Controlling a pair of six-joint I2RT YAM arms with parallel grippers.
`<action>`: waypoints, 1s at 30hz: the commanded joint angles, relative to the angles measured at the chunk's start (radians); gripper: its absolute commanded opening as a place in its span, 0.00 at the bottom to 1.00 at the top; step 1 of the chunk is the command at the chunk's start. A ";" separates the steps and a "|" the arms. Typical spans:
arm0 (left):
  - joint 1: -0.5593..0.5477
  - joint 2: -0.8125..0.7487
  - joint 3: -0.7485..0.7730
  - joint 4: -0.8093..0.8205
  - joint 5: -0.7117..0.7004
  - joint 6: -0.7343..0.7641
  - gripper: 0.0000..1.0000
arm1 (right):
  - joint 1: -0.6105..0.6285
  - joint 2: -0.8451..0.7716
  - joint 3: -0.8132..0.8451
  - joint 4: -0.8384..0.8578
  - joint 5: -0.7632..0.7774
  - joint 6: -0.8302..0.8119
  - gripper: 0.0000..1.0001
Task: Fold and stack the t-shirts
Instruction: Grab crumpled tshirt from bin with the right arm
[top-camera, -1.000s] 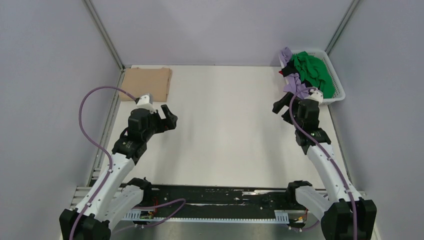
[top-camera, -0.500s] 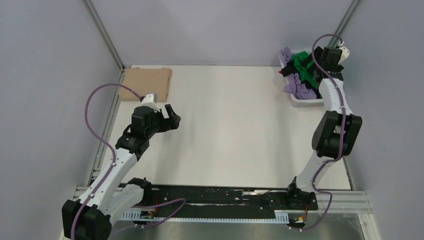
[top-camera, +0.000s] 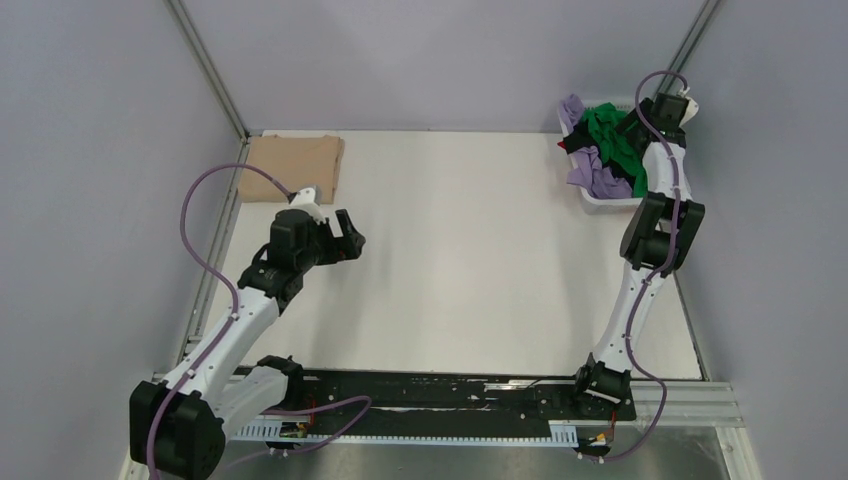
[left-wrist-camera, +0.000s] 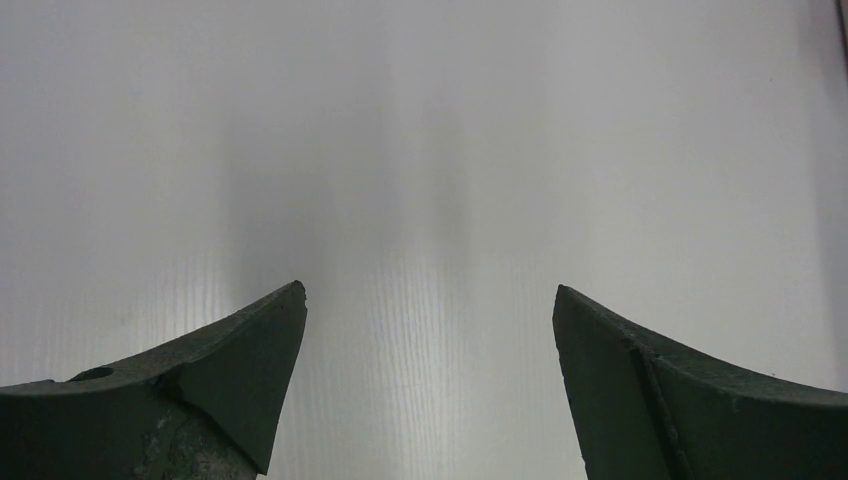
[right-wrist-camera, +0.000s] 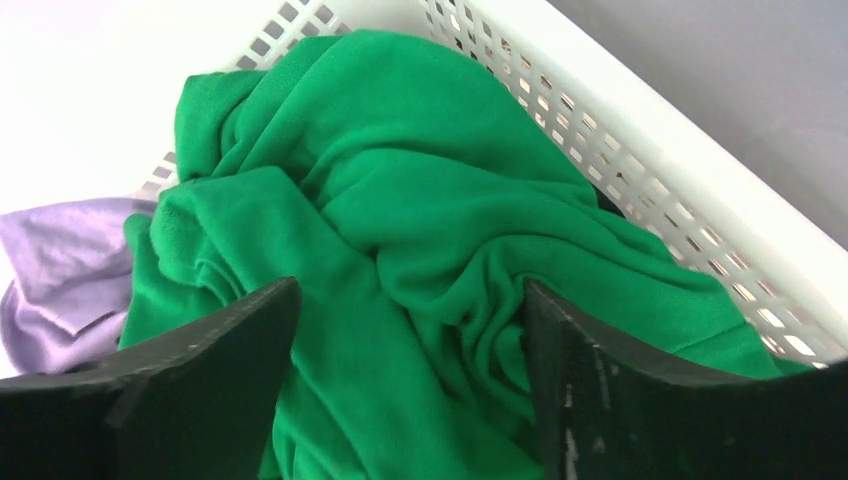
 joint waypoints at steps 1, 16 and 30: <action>0.002 0.009 0.010 0.055 0.000 0.018 1.00 | -0.001 0.070 0.124 0.040 -0.025 -0.013 0.75; 0.002 -0.015 0.001 0.058 -0.004 0.014 1.00 | -0.013 -0.110 0.077 0.171 -0.043 -0.059 0.00; 0.002 -0.070 -0.005 0.053 0.010 0.003 1.00 | -0.011 -0.551 -0.048 0.409 -0.225 -0.078 0.00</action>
